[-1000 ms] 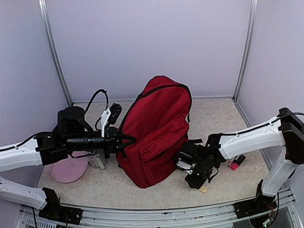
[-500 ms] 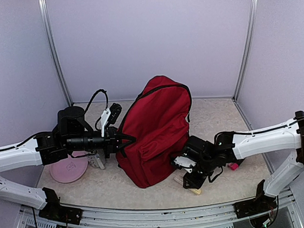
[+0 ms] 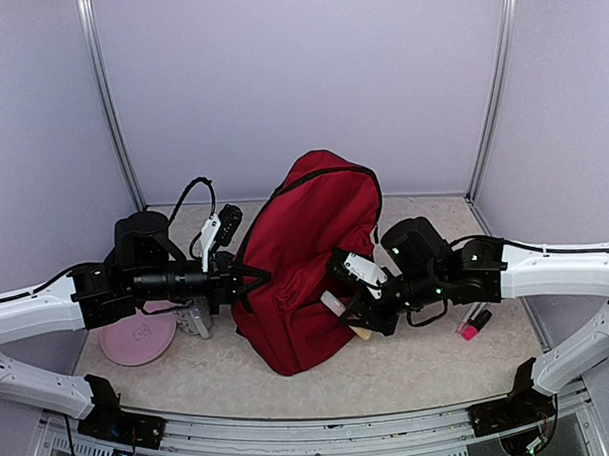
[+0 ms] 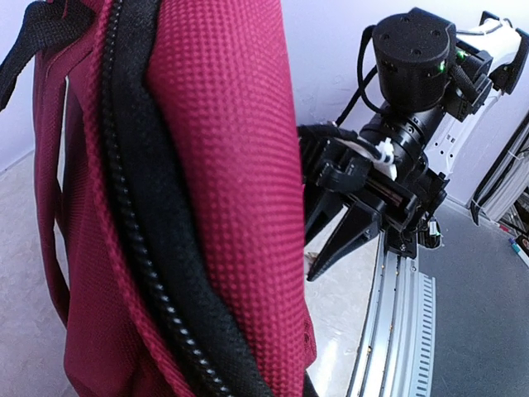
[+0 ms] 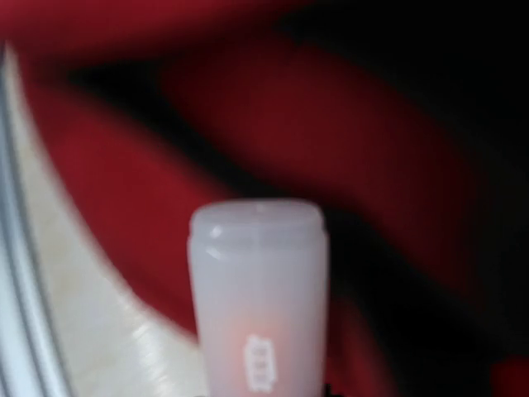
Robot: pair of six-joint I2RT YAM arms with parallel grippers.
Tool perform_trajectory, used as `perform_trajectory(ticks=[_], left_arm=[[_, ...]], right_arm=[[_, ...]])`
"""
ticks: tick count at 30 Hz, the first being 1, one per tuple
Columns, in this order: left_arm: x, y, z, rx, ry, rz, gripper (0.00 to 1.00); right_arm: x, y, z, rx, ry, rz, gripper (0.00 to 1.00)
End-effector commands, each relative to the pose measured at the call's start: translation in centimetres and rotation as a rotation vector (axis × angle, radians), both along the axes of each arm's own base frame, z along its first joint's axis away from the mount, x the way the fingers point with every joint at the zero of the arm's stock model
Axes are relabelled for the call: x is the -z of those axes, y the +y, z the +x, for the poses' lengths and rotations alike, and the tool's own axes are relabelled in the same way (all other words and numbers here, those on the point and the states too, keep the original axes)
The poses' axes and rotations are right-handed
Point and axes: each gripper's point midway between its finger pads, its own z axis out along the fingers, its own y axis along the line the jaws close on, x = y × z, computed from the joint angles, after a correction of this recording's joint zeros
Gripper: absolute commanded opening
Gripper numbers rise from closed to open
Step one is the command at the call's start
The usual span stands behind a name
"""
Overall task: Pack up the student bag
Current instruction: Pick up the pen from the center of the board, then place the pen in the lower front pocket of the bag.
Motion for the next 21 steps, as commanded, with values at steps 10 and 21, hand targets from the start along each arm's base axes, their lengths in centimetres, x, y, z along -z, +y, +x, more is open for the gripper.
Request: perform_trajectory(ticks=[10, 21], left_arm=[[-2.1, -0.2, 0.2, 0.007, -0.039, -0.045, 0.0], [-1.7, -0.3, 0.2, 0.008, -0.033, -0.036, 0.0]], right_arm=[[-7.5, 1.4, 5.0, -0.043, -0.493, 0.056, 0.0], [-11.7, 2.7, 4.4, -0.163, -0.724, 0.173, 0.0]])
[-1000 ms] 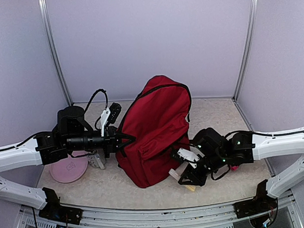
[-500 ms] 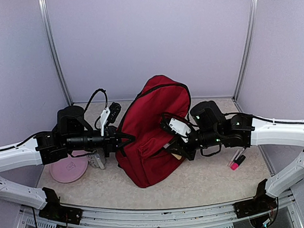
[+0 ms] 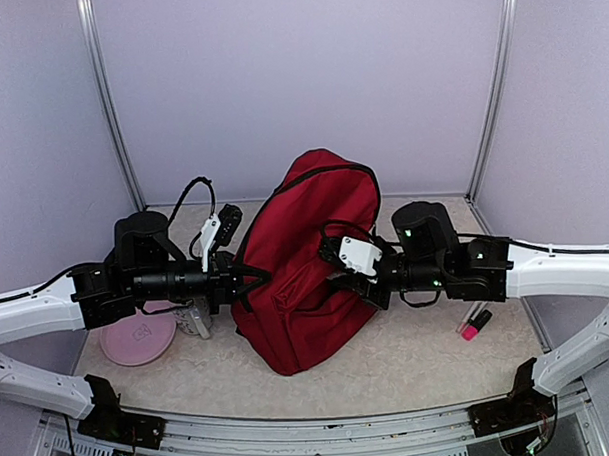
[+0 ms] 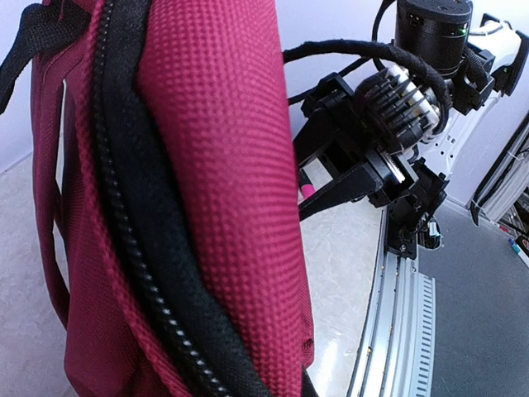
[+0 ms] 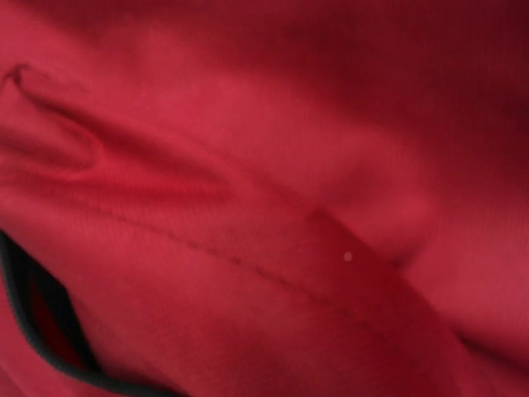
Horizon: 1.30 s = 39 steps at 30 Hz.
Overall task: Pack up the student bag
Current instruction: Place the pen in the lower front pocket of the bag.
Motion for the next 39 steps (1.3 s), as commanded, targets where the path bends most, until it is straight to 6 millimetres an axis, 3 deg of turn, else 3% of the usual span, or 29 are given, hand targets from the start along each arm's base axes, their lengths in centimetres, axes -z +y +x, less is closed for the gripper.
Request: perform_trajectory(ticks=[1, 12, 17, 27, 32, 34, 39], left_arm=[[-1.7, -0.3, 0.3, 0.007, -0.031, -0.034, 0.0], [-1.2, -0.5, 0.2, 0.018, -0.022, -0.024, 0.0], [-1.2, -0.5, 0.2, 0.017, -0.023, -0.023, 0.0], [-1.4, -0.5, 0.1, 0.022, -0.024, -0.029, 0.0], [-1.4, -0.6, 0.1, 0.022, -0.023, -0.028, 0.0], [-1.3, -0.6, 0.1, 0.022, -0.021, -0.026, 0.0], [-1.1, -0.7, 0.2, 0.022, -0.018, -0.021, 0.0]], right_arm=[[-5.4, 1.3, -0.3, -0.092, -0.167, 0.13, 0.0], [-5.0, 3.5, 0.2, -0.236, -0.496, 0.055, 0.0], [-2.0, 4.1, 0.5, -0.253, -0.479, 0.008, 0.0], [6.3, 0.1, 0.0, -0.235, -0.268, -0.202, 0.0], [7.3, -1.7, -0.7, -0.228, -0.199, -0.286, 0.0], [6.8, -1.7, -0.8, -0.222, -0.174, -0.293, 0.07], [5.1, -1.6, 0.1, -0.133, -0.082, -0.29, 0.52]])
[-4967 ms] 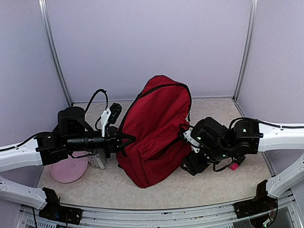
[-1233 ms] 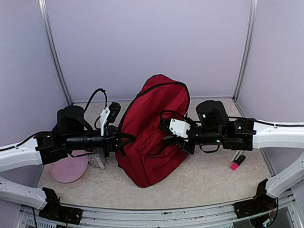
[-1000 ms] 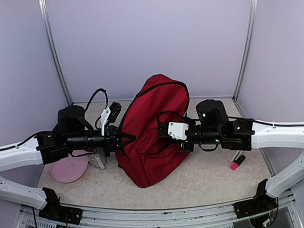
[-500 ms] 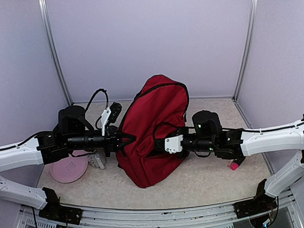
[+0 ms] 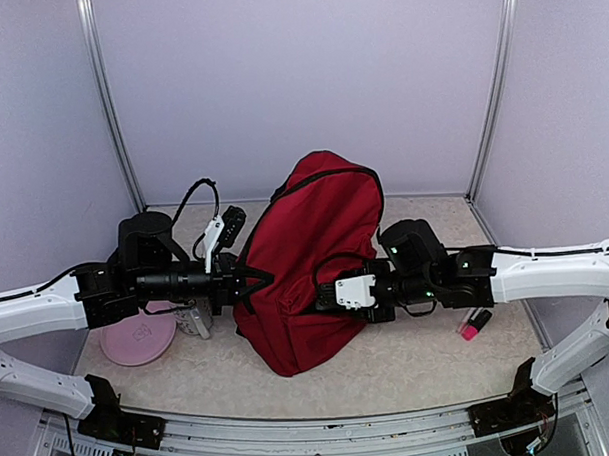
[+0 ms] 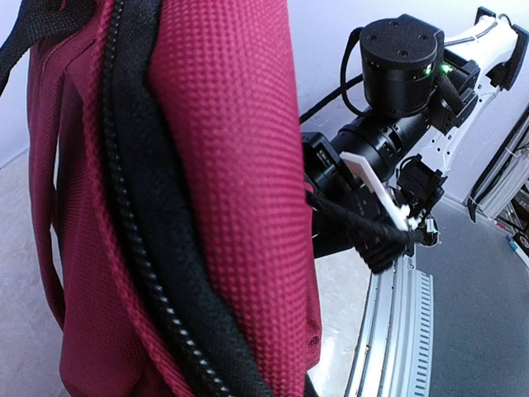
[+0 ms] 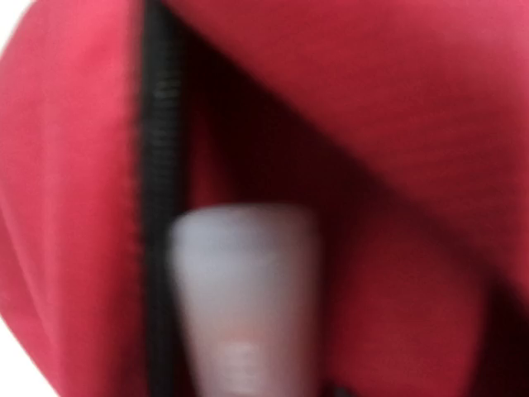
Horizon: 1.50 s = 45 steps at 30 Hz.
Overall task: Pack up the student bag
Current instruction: Place the pen in the lower front pocket of the bag, then pick up the pen from the corner of the board.
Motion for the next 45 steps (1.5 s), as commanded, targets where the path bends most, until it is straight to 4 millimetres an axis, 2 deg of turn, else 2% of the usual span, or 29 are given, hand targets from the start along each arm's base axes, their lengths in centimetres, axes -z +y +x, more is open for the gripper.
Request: perform_trajectory(ticks=[1, 4, 8, 11, 13, 15, 18, 23, 25, 26, 31, 35, 40, 45], left_arm=[[-1.4, -0.4, 0.1, 0.011, -0.025, -0.026, 0.0], [-1.4, -0.4, 0.1, 0.013, -0.025, -0.026, 0.0], [-1.4, -0.4, 0.2, 0.01, -0.026, -0.023, 0.0], [-1.3, -0.4, 0.2, 0.005, -0.026, -0.02, 0.0], [-1.2, -0.3, 0.3, -0.002, -0.028, -0.017, 0.0], [-1.1, -0.2, 0.6, -0.014, -0.025, -0.011, 0.0], [-1.0, -0.4, 0.5, -0.004, -0.021, -0.013, 0.0], [-1.1, -0.3, 0.5, -0.004, -0.019, -0.017, 0.0], [-1.1, -0.3, 0.5, -0.005, -0.02, -0.018, 0.0], [-1.1, -0.3, 0.5, -0.005, -0.02, -0.019, 0.0], [-1.3, -0.3, 0.5, -0.004, -0.025, -0.024, 0.0], [-1.3, -0.3, 0.5, -0.004, -0.022, -0.023, 0.0], [-1.4, -0.2, 0.5, -0.006, -0.025, -0.025, 0.0], [-1.2, -0.4, 0.3, 0.007, -0.012, -0.023, 0.0]], right_arm=[[-1.5, -0.7, 0.9, 0.127, 0.093, -0.015, 0.56], [-3.2, 0.3, 1.0, 0.171, 0.166, 0.028, 0.59], [-6.7, 1.9, -0.8, 0.117, 0.292, 0.144, 0.61], [-9.4, 2.4, -2.3, 0.101, 0.408, 0.233, 0.61], [-10.8, 2.2, -3.3, 0.111, 0.498, 0.275, 0.61], [-11.3, 1.3, -4.0, 0.165, 0.589, 0.291, 0.61], [-11.0, -1.1, -3.3, 0.366, 0.662, 0.327, 0.61], [-9.2, -5.8, -1.9, 0.669, 0.723, 0.392, 0.62], [-8.5, -8.9, 0.1, 0.868, 0.692, 0.431, 0.62], [-8.0, -11.2, 1.4, 1.001, 0.644, 0.451, 0.6], [-2.7, -20.8, 3.7, 1.484, 0.556, 0.454, 0.57], [1.3, -25.5, 4.5, 1.633, 0.559, 0.52, 0.6], [4.9, -30.4, 4.5, 1.832, 0.653, 0.752, 0.64], [9.8, -33.3, 1.3, 2.113, 0.776, 0.773, 0.58]])
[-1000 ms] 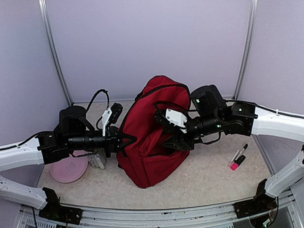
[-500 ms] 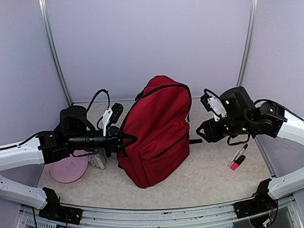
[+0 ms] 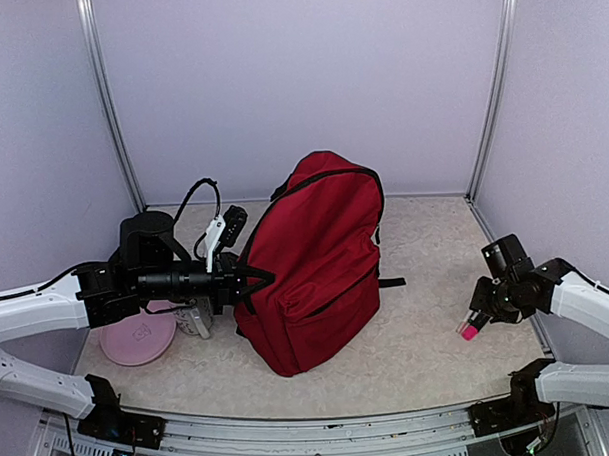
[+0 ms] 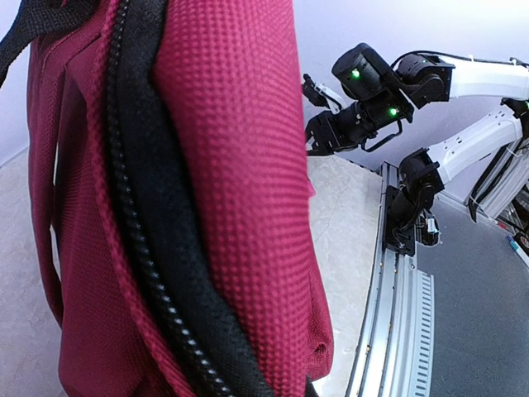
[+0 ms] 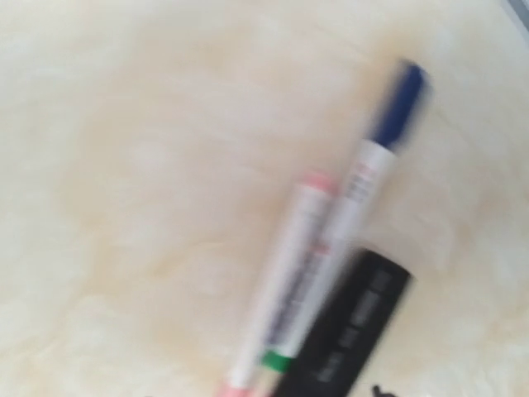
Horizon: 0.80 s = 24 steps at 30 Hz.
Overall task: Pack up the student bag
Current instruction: Pick up the pen from the corner of the board.
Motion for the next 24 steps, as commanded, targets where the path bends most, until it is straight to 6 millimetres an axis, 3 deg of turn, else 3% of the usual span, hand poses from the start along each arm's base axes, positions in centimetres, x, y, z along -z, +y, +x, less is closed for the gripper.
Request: perform_trajectory(ticks=[1, 17, 24], left_arm=[[-1.3, -0.3, 0.1, 0.012, -0.014, -0.027, 0.0], [-1.4, -0.3, 0.1, 0.011, -0.016, -0.029, 0.0], [-1.4, -0.3, 0.1, 0.012, -0.016, -0.03, 0.0]], right_arm=[[2.9, -1.2, -1.8, 0.211, 0.071, 0.111, 0.56], [5.8, -2.3, -1.4, 0.231, 0.174, 0.054, 0.59], [6.8, -1.9, -1.1, 0.194, 0.186, 0.061, 0.56]])
